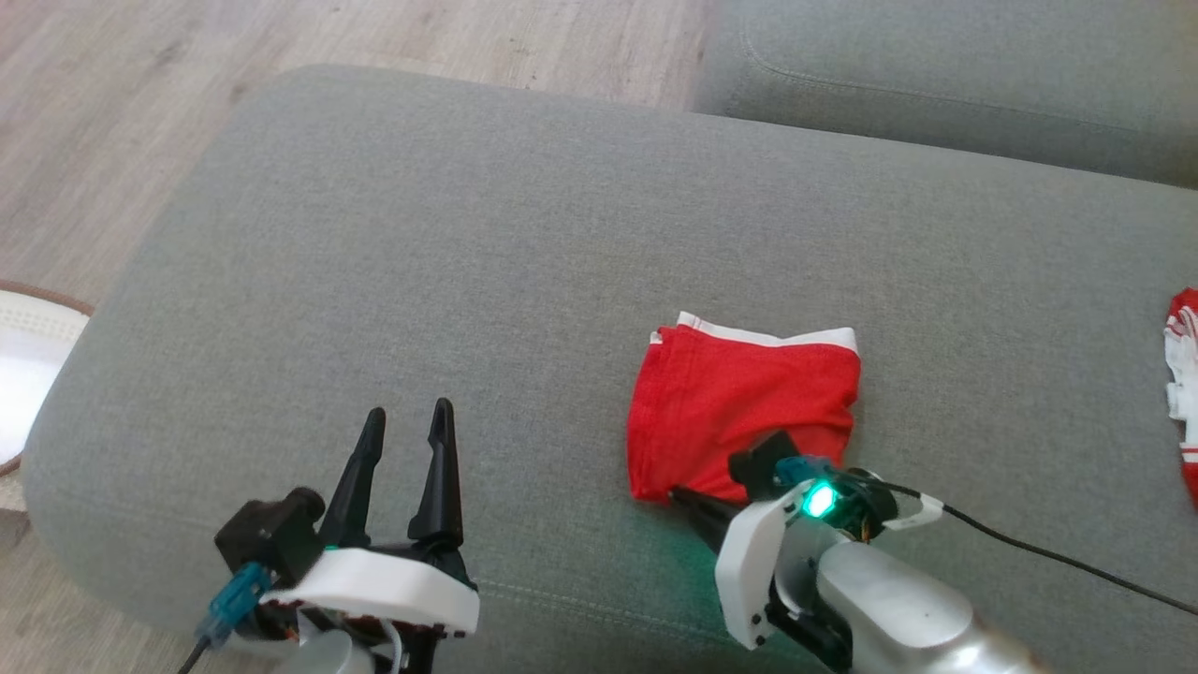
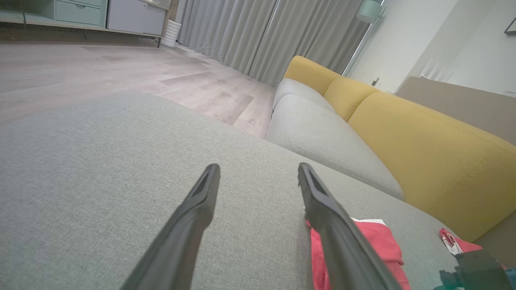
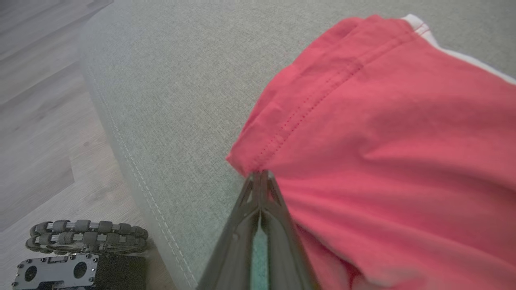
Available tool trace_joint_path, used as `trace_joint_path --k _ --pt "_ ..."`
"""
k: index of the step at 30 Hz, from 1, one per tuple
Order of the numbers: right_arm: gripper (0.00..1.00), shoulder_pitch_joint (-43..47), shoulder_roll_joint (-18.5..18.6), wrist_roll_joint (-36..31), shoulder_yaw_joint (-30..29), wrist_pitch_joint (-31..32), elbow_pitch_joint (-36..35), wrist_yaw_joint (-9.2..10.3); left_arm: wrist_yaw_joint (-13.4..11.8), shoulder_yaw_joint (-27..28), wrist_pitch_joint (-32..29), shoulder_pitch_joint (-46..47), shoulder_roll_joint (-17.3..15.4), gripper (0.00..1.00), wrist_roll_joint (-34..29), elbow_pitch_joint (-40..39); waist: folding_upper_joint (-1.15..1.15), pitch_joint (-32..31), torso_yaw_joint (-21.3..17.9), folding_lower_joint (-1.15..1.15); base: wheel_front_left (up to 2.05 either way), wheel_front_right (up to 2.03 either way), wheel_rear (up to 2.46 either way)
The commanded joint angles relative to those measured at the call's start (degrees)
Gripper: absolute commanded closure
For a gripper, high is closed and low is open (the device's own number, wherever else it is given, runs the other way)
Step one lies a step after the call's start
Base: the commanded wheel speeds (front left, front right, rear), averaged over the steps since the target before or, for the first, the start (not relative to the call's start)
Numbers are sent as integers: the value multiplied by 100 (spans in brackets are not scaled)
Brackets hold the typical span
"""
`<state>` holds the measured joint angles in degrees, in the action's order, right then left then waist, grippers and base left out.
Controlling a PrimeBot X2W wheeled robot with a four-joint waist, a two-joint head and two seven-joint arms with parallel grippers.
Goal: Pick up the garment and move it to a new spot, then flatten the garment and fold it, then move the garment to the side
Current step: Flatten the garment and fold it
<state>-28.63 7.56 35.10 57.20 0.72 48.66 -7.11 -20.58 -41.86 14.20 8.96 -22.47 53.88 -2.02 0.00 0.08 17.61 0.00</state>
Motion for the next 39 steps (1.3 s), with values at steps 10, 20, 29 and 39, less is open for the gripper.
trace_joint_path --k 10,20,29,39 --pt "100 -147 -239 115 291 -169 -204 -37 46 242 33 235 -54 0 -54 -98 0 0 -151 0 0 0 0" --pt "44 -332 -251 105 -419 -1090 -580 -37 15 326 57 237 -176 0 -337 -24 0 -316 -521 0 0 0 0" --pt "0 45 -215 -633 -2162 -1440 -693 -37 36 329 71 227 -180 0 -629 220 0 -530 -963 0 0 0 0" --pt "0 1504 -413 -2070 -4385 -1357 -1725 -37 140 422 77 -118 -204 0 -692 781 0 -709 -1232 0 0 0 0"
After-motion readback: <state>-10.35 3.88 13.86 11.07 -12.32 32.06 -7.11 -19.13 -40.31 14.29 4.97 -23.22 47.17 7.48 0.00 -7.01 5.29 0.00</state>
